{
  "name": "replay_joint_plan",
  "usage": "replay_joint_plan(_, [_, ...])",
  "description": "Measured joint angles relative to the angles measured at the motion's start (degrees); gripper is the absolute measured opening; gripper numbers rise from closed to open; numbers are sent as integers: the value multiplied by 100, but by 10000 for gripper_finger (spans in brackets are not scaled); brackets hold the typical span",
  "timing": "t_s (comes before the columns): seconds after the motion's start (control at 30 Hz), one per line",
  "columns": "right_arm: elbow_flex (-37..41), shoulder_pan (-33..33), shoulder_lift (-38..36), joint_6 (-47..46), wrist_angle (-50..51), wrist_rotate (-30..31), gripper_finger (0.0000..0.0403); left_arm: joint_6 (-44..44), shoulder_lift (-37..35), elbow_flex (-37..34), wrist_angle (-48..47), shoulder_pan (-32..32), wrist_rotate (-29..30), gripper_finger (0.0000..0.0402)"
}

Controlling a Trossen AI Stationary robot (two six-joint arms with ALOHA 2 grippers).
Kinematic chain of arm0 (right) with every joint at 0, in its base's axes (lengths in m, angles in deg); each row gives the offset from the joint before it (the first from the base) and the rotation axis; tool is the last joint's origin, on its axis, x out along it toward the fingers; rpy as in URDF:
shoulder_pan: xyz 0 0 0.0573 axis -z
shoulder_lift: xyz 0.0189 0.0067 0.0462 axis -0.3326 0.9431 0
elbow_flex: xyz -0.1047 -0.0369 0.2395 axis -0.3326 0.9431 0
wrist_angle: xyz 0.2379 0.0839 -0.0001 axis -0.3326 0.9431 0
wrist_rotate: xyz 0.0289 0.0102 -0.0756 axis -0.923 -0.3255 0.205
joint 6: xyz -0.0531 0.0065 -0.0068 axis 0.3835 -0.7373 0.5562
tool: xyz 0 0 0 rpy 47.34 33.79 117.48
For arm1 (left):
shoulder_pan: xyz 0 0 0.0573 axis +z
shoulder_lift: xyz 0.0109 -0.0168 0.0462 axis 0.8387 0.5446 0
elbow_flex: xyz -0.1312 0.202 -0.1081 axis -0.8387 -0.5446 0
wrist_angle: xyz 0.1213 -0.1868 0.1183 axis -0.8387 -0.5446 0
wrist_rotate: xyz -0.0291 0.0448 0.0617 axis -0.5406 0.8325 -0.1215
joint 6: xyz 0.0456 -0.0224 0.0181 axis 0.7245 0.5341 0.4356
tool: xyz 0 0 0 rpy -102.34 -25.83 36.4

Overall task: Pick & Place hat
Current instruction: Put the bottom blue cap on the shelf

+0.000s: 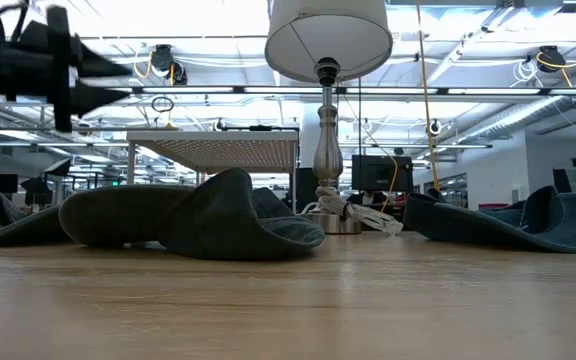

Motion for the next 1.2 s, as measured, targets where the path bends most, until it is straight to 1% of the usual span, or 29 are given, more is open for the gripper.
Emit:
replay_joint_plan(0.1, [163, 193, 5, 23, -364, -211, 4, 83, -2, 260, -24, -1, -190, 209])
replay_joint_plan(0.2, [195, 400, 56, 68, -618, -534, 4, 528, 29, 618, -61, -54, -632, 209])
replay_joint_plan(0.3, [202, 587, 174, 52, -903, -1020, 4, 747, 291, 1142, -208, -171, -581, 209])
replay_joint_plan(0.37, [206, 687, 230, 14, -1060, -1297, 4, 985, 591, 1567, -407, -257, -574, 209])
replay_joint_plan(0.5, [206, 759, 254, 12, -1276, -1335, 4, 1188, 1385, 2523, -806, -442, -569, 209])
replay_joint_plan(0.57, [206, 768, 259, 14, -1406, -1450, 4, 1103, 1845, 3041, -1021, -535, -595, 209])
replay_joint_plan(0.63, [206, 791, 258, -7, -1572, -1481, 4, 1119, 2268, 3554, -1081, -630, -975, 209])
replay_joint_plan(0.67, [204, 792, 255, -60, -1641, -1483, 4, 1261, 2488, 3809, -1066, -683, -1175, 209])
replay_joint_plan(0.73, [204, 792, 252, -222, -1727, -1510, 4, 1444, 2907, 4289, -1092, -812, -1356, 209])
replay_joint_plan(0.87, [204, 797, 254, -448, -1727, -1612, 4, 1795, 3671, 5301, -1814, -1106, -1562, 209])
replay_joint_plan(1.0, [204, 797, 224, -538, -1828, -1601, 4, 2366, 4355, 6287, -2998, -1448, -1620, 209])
replay_joint_plan(1.1, [204, 796, 214, -388, -2162, -1597, 4, 2482, 4777, 6854, -3755, -1685, -1598, 209])
replay_joint_plan(1.2, [201, 783, 195, -158, -2596, -1591, 4, 2332, 5078, 7206, -4045, -1923, -1619, 209])
